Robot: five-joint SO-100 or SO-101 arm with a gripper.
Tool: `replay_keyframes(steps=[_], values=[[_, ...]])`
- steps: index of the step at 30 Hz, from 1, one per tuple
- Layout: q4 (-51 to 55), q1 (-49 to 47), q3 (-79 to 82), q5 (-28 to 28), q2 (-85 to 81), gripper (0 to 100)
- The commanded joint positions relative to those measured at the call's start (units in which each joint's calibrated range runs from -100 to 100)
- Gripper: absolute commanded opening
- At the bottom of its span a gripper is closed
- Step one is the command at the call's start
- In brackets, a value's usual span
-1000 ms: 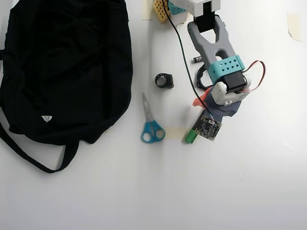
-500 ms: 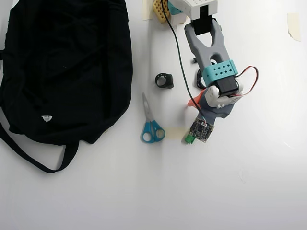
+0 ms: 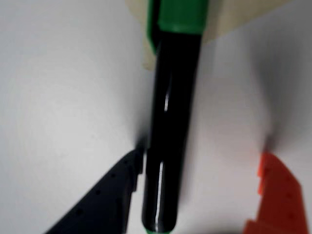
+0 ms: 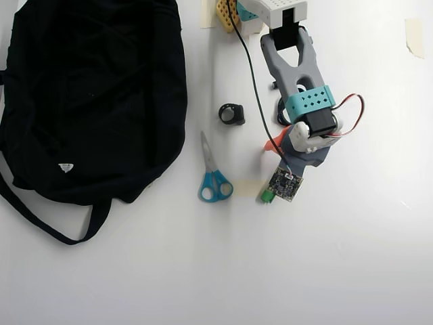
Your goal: Put the green marker into the black bag
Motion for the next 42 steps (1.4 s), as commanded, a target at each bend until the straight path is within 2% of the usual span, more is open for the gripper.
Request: replay_keyframes(steps=[1,13,23,42], values=[[-0.7,-1.2,-2.1,0.1,-0.8,30],[-0.7,-1.3,-2.1,0.2,-0.8,30],[-1.8,-1.3,-2.0,0.1,-0.8,17],[-1.3,-1.9,-1.9,0.3,0.7,17]])
